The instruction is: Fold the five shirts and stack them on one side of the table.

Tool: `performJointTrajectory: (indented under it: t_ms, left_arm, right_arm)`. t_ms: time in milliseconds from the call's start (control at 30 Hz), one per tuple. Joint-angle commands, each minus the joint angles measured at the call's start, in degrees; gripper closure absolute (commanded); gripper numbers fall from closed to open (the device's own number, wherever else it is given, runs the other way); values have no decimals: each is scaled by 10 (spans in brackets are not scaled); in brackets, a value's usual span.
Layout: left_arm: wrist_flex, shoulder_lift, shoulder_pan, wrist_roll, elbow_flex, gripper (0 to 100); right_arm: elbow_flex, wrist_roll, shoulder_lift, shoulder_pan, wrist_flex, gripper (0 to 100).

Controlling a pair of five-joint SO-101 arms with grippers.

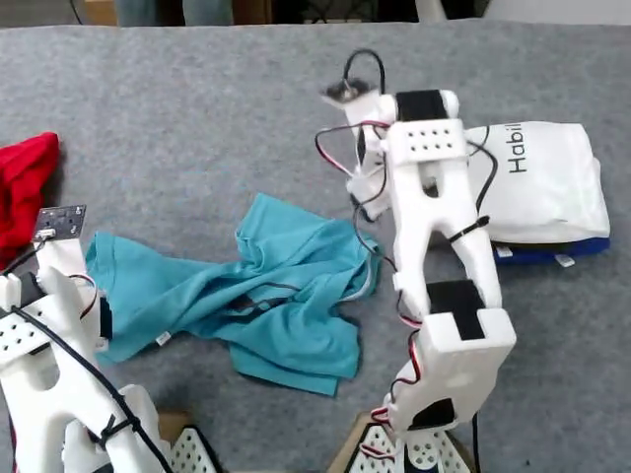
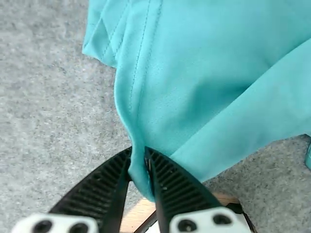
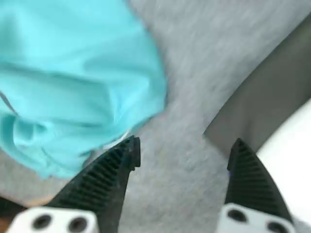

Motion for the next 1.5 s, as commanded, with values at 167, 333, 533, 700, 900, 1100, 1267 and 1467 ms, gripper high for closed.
performJointTrajectory:
  t_ms: [167,333,533,700,900,1100,1267,1467]
  left_arm:
    - [4,-10,2,-6,-7,971]
    - [4,-10,1,-6,-5,971]
    - [0,-10,2,-6,-2,971]
    - [0,-10,4,-6,-2,971]
    - [-1,-7,6,-6,-2,971]
    - [-1,-7,7,-6,-2,971]
    - [-2,-5,7,-6,-2,971]
    - [-21,-5,7,-6,-2,971]
  right_arm:
    - [-150,1,102,-113,-43,702]
    - [-264,5,249,-181,-53,783]
    - [-489,5,415,-193,-51,819]
    - [-633,5,506,-208,5,753]
    - [-638,50,538,-222,8,747]
    - [-621,90,545,-222,8,747]
    - [-560,101,549,-223,2,745]
    - [-554,114,565,-224,-16,747]
